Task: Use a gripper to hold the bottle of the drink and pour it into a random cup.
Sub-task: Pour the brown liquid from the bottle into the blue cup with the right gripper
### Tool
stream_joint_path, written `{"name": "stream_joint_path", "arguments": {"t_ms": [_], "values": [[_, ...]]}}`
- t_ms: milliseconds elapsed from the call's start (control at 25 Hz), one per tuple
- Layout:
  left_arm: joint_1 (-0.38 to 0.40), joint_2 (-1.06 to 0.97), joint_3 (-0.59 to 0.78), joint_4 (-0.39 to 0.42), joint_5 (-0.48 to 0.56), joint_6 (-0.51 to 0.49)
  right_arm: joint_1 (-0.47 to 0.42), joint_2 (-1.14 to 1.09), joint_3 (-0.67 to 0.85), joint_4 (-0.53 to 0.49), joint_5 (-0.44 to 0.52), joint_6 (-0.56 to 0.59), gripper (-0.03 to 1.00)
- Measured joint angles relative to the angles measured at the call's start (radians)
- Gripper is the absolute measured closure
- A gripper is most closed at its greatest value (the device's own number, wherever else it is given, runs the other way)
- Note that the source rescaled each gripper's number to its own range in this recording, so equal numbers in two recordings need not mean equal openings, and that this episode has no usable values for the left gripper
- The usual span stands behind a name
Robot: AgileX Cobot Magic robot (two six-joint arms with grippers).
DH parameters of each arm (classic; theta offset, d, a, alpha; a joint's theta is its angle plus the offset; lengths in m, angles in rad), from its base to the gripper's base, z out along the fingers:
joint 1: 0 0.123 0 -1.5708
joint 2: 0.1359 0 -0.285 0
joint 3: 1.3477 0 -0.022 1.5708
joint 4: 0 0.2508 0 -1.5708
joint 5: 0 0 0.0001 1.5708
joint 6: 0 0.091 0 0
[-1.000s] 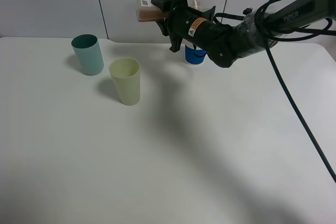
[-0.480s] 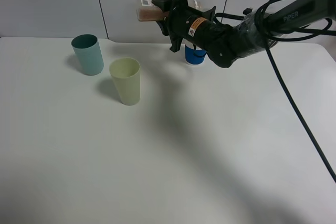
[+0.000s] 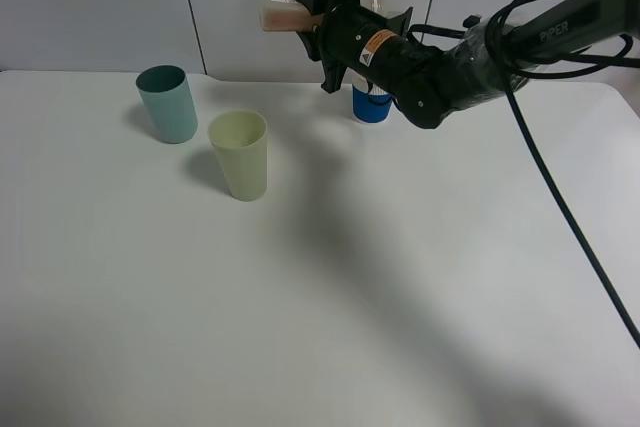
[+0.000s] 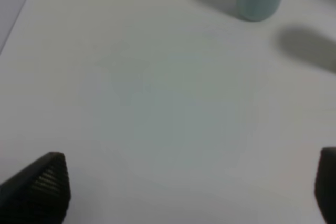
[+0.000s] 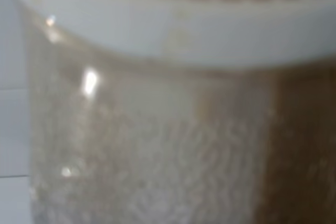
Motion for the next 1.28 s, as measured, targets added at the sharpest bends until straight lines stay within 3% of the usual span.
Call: {"name": "stream_joint_path", "arguments": {"t_ms": [1280], "values": [[0.0,0.0,0.0,0.0,0.0,0.0,0.0,0.0,0.0,0.091,-0.115,0.0,0.97]]}}
